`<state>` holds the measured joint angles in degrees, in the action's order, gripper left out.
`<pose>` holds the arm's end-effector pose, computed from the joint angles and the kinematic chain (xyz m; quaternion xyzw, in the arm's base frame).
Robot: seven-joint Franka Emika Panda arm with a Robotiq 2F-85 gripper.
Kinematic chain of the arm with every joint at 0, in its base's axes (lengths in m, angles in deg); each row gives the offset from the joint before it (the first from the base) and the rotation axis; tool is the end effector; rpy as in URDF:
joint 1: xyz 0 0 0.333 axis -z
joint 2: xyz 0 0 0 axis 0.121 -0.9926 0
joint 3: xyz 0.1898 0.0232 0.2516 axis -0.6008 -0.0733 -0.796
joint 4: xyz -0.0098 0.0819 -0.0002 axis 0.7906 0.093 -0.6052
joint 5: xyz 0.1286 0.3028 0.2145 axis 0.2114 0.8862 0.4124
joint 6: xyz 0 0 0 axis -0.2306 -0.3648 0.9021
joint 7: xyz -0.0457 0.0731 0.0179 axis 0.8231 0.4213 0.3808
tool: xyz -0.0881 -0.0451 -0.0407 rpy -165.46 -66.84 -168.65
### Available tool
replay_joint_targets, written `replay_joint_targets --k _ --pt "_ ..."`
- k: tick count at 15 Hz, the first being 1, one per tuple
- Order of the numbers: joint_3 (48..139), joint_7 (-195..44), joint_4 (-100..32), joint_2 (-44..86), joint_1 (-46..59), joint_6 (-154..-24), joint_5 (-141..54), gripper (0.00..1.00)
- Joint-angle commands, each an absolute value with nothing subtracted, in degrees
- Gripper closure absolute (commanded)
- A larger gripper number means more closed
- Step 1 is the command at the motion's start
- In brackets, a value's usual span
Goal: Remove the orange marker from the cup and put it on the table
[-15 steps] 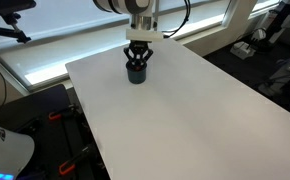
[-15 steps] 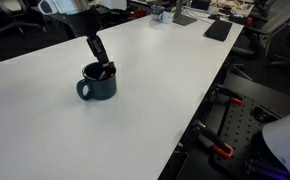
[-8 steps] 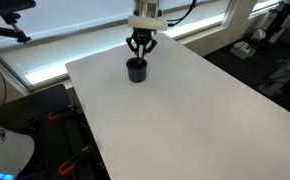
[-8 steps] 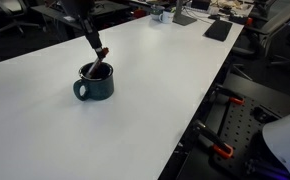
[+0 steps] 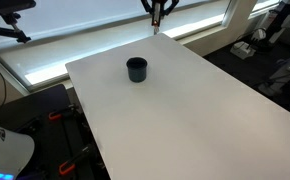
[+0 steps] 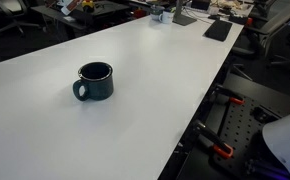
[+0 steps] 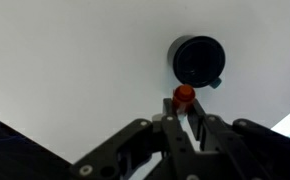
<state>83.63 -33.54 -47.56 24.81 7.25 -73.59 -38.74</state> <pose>0.6103 0.0611 0.4061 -0.9314 -0.3632 -0.0085 0.0224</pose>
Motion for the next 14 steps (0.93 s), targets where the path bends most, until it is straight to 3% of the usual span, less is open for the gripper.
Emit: replay_joint_targets --k 1,8,11,14 --pt "85.55 -38.54 -55.17 23.04 8.44 -88.38 -35.64 0.95" --pt "87.22 -57.75 -70.44 15.42 7.09 -122.93 -37.32 0.95" --pt "93.64 -69.77 -74.67 11.61 0.65 -136.26 -40.55 0.95" --pt "100.57 -78.67 -75.29 8.41 -7.17 -137.1 -36.59 0.95"
